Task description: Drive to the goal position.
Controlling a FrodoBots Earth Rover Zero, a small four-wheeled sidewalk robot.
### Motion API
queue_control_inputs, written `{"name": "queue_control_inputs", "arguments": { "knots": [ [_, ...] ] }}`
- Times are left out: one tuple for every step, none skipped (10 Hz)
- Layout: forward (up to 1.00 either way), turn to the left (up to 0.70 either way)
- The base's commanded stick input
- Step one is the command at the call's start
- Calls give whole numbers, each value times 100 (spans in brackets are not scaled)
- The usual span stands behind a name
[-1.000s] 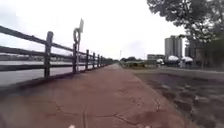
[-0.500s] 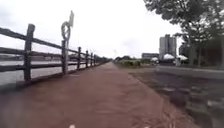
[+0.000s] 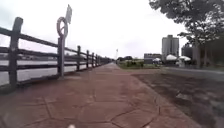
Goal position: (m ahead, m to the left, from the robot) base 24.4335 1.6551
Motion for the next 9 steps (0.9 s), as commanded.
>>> {"name": "queue_control_inputs", "arguments": {
  "knots": [
    [100,0],
    [100,0],
    [100,0],
    [100,0],
    [100,-35],
    [100,-40],
    [100,-40],
    [100,-1],
    [100,0]
  ]
}}
